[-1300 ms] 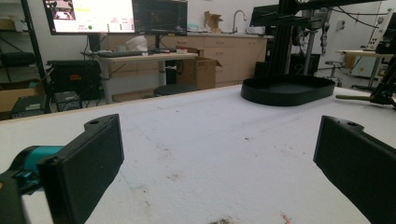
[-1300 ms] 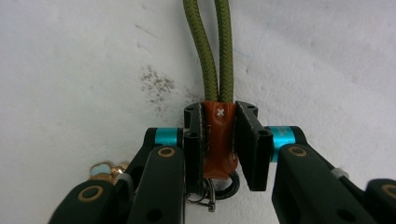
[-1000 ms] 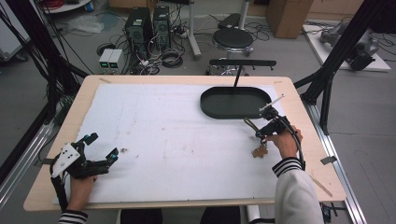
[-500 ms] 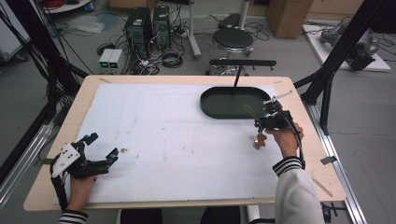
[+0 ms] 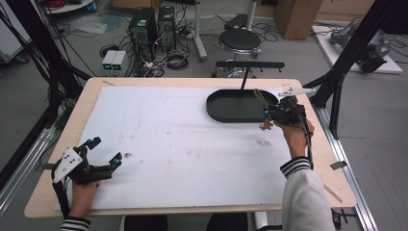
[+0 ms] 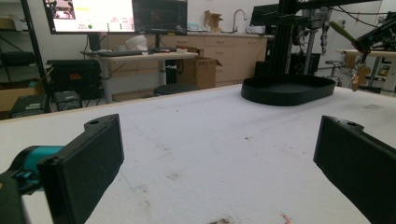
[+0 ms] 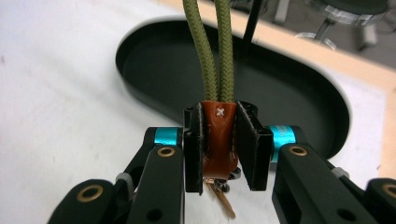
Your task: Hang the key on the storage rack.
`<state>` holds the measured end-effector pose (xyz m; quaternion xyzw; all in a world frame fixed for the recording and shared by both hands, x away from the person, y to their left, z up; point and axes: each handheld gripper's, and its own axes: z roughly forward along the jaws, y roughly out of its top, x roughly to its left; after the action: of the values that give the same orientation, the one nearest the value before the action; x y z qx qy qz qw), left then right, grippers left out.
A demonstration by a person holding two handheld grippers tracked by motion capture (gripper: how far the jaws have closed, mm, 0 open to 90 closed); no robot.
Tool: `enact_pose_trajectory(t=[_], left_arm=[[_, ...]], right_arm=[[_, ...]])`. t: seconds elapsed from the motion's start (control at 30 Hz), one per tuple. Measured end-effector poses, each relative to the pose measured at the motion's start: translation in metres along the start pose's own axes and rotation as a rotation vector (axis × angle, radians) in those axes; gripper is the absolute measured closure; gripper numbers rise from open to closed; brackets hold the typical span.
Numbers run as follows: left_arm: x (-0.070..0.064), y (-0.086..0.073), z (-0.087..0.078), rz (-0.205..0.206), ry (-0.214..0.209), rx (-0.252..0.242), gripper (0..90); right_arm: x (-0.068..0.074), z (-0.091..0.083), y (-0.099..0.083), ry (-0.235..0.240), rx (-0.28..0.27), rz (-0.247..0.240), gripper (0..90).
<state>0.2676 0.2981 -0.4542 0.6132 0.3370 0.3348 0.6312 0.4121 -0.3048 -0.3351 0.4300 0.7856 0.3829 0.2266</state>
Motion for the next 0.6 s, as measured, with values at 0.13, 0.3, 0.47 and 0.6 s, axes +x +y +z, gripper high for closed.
enact_pose_trajectory(t=[0.13, 0.3, 0.47, 0.6], left_arm=[[0.000, 0.000, 0.000, 0.000, -0.001, 0.002, 2.1], [0.000, 0.000, 0.000, 0.001, -0.001, 0.002, 2.1], [0.001, 0.000, 0.000, -0.003, -0.001, 0.003, 2.1], [0.001, 0.000, 0.000, -0.004, 0.000, 0.004, 2.0]], right_arm=[[-0.001, -0.004, 0.013, -0.035, -0.030, 0.011, 73.5], [0.000, -0.008, 0.028, -0.086, -0.075, 0.001, 73.5], [0.000, -0.008, 0.040, -0.122, -0.107, 0.003, 73.5], [-0.003, -0.004, 0.046, -0.162, -0.133, 0.014, 73.5]])
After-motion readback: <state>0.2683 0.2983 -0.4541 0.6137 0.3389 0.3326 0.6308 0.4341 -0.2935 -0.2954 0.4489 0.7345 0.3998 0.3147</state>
